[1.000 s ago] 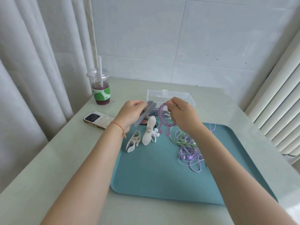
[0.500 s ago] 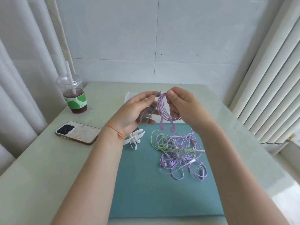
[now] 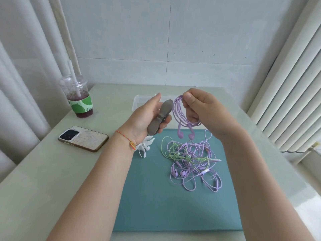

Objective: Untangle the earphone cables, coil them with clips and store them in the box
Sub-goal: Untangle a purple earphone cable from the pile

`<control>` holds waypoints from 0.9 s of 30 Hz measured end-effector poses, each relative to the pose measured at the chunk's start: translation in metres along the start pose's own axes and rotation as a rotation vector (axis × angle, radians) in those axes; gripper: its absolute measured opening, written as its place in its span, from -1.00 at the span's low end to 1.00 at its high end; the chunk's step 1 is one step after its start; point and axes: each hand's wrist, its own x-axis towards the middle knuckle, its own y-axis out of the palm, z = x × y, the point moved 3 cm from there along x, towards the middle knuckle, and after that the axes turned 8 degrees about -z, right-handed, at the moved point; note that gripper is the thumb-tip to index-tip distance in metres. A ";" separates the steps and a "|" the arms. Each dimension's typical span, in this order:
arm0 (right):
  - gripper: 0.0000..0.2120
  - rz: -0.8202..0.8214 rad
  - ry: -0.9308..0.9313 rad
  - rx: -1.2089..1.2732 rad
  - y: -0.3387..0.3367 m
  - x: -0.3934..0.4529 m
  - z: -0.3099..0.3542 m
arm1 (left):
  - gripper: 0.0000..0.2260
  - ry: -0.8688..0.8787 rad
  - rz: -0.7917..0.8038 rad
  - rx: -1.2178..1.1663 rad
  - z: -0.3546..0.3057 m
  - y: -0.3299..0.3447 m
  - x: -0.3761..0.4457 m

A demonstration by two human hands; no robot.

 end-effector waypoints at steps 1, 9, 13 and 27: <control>-0.70 -0.003 -0.007 -0.065 0.001 0.000 -0.001 | -0.43 0.032 -0.037 0.117 0.000 0.001 0.000; -0.75 -0.003 -0.104 -0.516 0.013 -0.001 -0.001 | -0.34 0.107 -0.148 0.595 -0.005 0.010 -0.005; -0.75 -0.033 -0.137 -0.544 0.013 0.000 -0.002 | -0.42 0.170 -0.205 0.628 -0.007 0.011 -0.005; -0.69 0.091 0.024 -0.109 0.005 -0.003 0.004 | -0.26 0.131 0.049 0.404 -0.008 0.015 -0.013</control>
